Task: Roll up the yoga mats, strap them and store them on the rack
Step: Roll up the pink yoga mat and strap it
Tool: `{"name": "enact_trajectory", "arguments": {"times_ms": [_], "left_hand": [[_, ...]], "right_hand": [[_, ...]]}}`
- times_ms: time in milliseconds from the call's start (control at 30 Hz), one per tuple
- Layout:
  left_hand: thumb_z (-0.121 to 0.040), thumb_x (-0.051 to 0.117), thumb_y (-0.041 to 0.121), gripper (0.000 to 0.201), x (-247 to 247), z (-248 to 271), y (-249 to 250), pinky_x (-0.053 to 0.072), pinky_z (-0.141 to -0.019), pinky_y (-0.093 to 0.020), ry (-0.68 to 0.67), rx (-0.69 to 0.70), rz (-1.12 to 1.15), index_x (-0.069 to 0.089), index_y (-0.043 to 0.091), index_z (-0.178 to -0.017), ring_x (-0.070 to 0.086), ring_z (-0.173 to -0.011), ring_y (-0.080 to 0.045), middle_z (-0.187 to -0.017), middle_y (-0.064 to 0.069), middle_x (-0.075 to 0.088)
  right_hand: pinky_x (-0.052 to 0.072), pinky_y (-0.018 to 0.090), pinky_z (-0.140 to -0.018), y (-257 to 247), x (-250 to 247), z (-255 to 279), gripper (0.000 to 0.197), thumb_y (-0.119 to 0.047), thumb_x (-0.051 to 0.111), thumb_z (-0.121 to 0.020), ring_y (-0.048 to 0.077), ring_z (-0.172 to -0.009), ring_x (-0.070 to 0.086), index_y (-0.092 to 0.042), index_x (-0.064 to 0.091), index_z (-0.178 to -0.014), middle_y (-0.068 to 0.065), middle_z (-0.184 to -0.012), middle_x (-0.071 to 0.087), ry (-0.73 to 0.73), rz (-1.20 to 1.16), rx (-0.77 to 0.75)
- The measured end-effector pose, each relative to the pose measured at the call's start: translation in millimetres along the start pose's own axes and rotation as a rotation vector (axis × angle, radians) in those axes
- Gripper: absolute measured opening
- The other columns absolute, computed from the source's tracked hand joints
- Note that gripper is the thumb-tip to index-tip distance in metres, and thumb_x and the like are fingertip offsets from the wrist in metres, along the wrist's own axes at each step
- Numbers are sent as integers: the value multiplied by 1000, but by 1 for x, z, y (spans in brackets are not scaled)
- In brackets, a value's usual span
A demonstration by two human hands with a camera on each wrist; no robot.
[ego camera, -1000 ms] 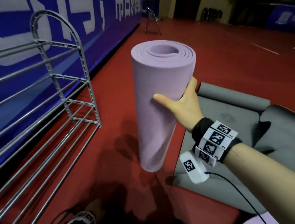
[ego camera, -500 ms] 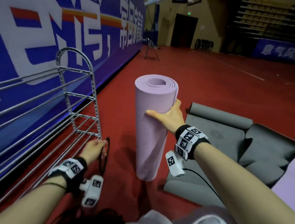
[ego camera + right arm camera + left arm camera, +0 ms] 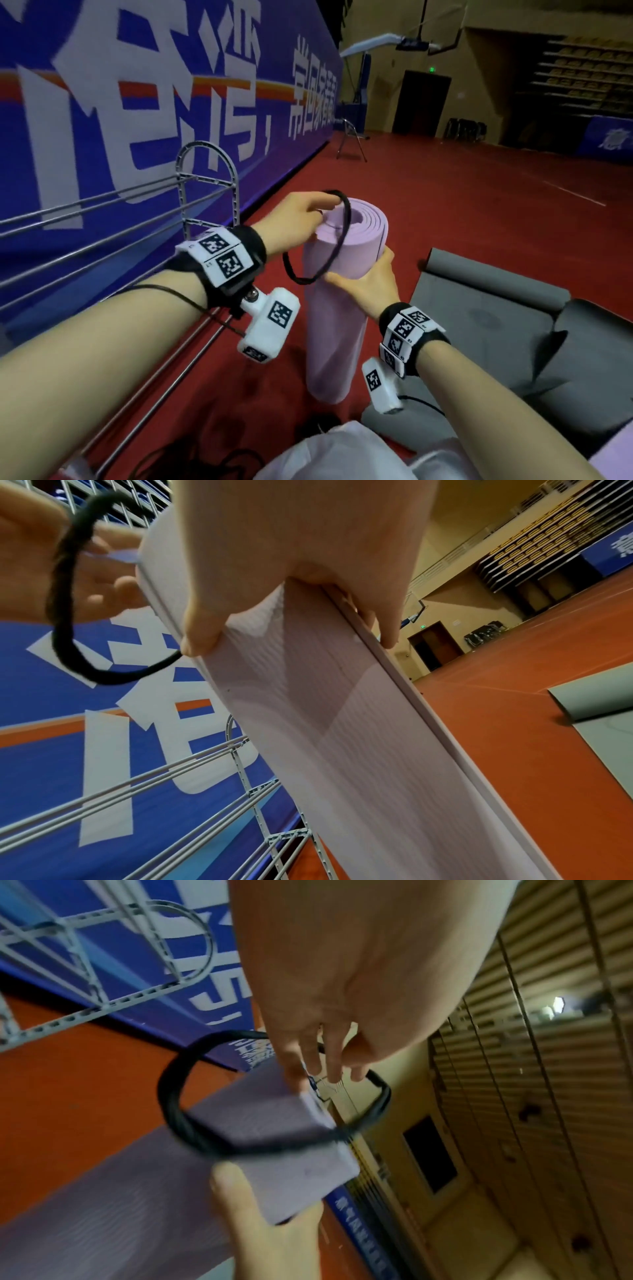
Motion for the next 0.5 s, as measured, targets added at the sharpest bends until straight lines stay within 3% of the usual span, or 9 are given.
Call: {"name": "enact_trajectory", "arguments": {"times_ms": [67,133,233,400,500], "left_hand": [[-86,49,37,50,17,-3,-4,44,-101,-36,-97,98,-396,58,18,-131,56,-112,-20,-130,-5,61],[-72,36,63,73,28,-7,-14,32,-109,-37,-97,146,-629,56,26,-131,46,-126,-25,-133,1,57],[-69,30,68,76,38,-11,-18,21,-103,-24,-104,155,-637,55,28,-129,40,-125,-25,-126,0,54],[-77,39,57,63,42,-10,-10,14,-96,-16,-104,208,-608,54,28,-131,37,-128,-19,-126,0,53],[-66,32,68,75,43,-10,-8,14,-93,-14,-89,225,-572,58,28,-124,37,-123,-15,-119,3,54]], "right_hand": [[47,37,-99,0,2,-1,124,-45,95,-48,19,-120,52,-12,22,-142,2,-138,46,-12,-21,0],[46,35,-99,2,2,-3,123,-41,96,-50,20,-121,51,-10,21,-143,4,-139,45,-7,-26,8],[45,42,-102,5,-2,-3,124,-46,95,-50,23,-123,51,-10,21,-143,5,-141,44,13,-19,28],[45,43,-103,8,-6,-3,126,-49,93,-52,24,-127,48,-11,17,-146,7,-145,40,1,-9,29],[44,42,-103,9,-8,-2,128,-51,92,-52,25,-128,47,-11,16,-147,7,-146,39,11,-5,30]]}}
Point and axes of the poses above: each hand's wrist, its own z-axis away from the middle knuckle, its own x-axis out of the palm, y = z × x, the point moved 5 cm from there along -z, towards the middle knuckle
